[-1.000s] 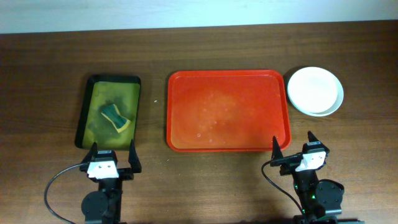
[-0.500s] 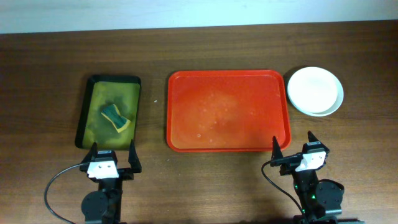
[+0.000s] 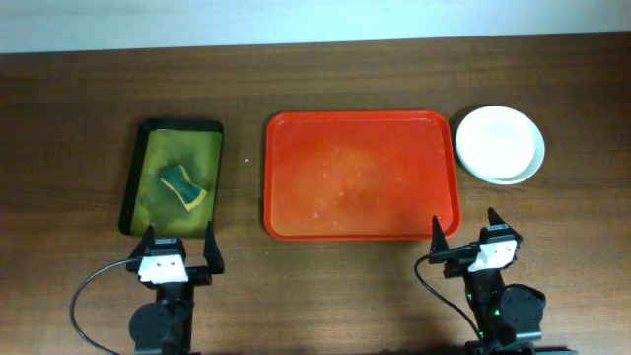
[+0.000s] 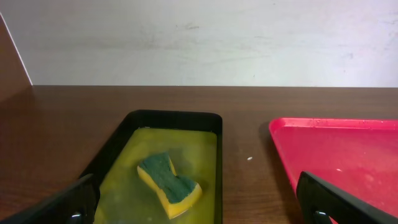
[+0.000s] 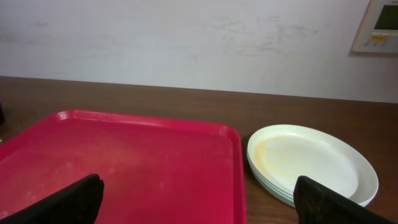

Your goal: Clean dirty plates on tray and stack at the side

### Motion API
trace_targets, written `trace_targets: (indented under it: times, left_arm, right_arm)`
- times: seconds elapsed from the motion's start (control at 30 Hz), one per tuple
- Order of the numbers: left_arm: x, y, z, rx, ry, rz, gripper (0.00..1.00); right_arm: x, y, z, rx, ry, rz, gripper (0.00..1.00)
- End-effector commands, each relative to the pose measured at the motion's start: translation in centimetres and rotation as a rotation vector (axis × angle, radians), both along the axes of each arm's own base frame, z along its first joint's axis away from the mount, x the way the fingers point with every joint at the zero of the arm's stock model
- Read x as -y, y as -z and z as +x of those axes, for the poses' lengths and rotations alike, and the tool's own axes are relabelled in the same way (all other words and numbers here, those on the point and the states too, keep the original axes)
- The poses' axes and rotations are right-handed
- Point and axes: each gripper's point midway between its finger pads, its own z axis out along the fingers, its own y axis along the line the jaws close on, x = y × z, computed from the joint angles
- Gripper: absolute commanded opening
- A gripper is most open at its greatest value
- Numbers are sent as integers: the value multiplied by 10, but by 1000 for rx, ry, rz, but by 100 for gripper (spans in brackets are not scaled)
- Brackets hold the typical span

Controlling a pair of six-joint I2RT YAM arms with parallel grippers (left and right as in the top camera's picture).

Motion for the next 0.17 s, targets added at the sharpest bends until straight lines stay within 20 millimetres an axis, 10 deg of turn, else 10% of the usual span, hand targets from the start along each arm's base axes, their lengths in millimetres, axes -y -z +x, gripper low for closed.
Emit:
trace_targets:
  times: [0.0,0.13]
  left_arm:
    - [3,1,0,0,18,14,99]
    - [3,1,0,0,18,14,99]
  right_arm:
    - [0,3,0,-2,5,1,98]
    - [0,3,0,-2,5,1,99]
